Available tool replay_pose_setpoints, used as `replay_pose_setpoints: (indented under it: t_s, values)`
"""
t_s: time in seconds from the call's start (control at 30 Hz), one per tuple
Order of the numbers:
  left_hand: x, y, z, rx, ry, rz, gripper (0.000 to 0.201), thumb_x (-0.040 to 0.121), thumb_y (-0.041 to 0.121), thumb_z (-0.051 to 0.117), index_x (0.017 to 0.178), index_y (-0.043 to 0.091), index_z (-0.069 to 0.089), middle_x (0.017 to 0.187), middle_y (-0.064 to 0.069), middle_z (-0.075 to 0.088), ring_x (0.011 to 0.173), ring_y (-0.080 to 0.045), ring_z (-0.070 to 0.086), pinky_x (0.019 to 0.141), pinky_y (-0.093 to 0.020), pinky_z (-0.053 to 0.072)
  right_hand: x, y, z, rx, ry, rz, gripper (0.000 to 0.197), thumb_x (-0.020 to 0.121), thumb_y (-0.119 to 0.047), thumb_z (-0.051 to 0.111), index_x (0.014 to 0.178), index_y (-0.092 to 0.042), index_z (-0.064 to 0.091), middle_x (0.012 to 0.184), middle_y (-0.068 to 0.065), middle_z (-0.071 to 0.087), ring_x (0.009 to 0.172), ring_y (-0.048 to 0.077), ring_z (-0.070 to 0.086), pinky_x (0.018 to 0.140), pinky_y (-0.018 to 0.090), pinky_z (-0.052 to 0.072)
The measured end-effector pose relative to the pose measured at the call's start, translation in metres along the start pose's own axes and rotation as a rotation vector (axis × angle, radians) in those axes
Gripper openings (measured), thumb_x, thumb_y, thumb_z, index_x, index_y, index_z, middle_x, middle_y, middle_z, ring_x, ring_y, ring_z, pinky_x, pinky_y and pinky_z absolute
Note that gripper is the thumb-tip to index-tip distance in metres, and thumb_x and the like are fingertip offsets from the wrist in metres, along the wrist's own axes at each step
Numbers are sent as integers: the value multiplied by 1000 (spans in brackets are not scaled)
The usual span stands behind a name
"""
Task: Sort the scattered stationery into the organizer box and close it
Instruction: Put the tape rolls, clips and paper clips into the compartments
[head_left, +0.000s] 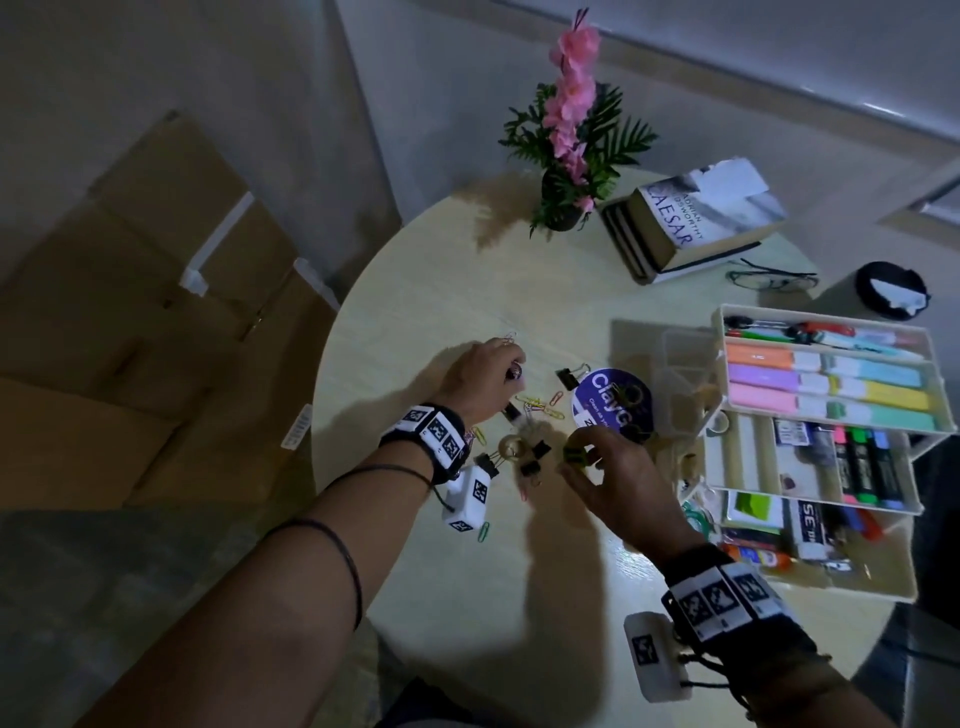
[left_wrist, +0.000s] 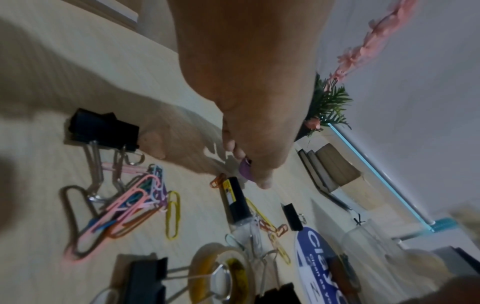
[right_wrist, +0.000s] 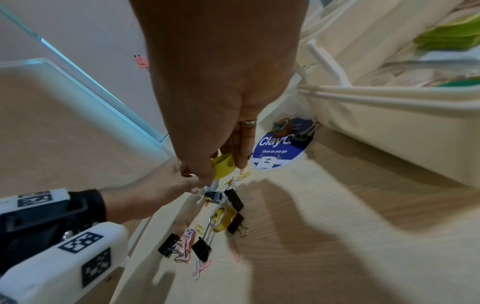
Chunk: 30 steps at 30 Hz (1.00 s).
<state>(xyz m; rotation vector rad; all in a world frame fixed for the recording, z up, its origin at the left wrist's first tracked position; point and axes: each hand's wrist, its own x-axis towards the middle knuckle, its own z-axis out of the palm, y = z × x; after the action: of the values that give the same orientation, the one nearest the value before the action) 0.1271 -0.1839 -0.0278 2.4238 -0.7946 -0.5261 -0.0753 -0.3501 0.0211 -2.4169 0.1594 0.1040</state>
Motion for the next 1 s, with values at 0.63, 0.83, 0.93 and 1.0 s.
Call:
replay_pose_setpoints:
  t_s: [0.63, 0.83, 0.93, 1.0]
  values:
    - [-62, 25, 4, -429, 67, -21, 22, 82, 18, 88, 96, 15, 71, 96, 4, 74, 89, -7, 70, 80, -26, 61, -33, 12, -22, 87, 63, 30, 25, 90, -26, 82, 109, -23, 65, 99, -10, 73, 90, -5, 68, 75, 3, 46]
    - [-78, 52, 10, -393, 118, 18, 17, 88, 31, 83, 85, 26, 68, 94, 14, 73, 84, -7, 69, 73, -36, 61, -56, 23, -42, 119, 122, 2, 24, 92, -24, 81, 110, -20, 67, 102, -9, 72, 91, 0, 68, 81, 18, 55]
    - [-84, 77, 15, -403, 113, 90, 14, 90, 32, 81, 88, 25, 69, 96, 15, 74, 88, -10, 69, 77, -39, 60, -68, 34, -60, 133, 151, -41, 19, 92, -19, 77, 108, -19, 66, 100, -7, 68, 90, 3, 65, 80, 20, 53]
    - [-87, 100, 21, -406, 114, 138, 12, 91, 31, 79, 91, 24, 70, 98, 13, 74, 88, -14, 70, 76, -41, 60, -79, 45, -77, 139, 188, -40, 19, 92, -14, 77, 106, -20, 65, 98, -8, 66, 90, 4, 63, 78, 20, 50]
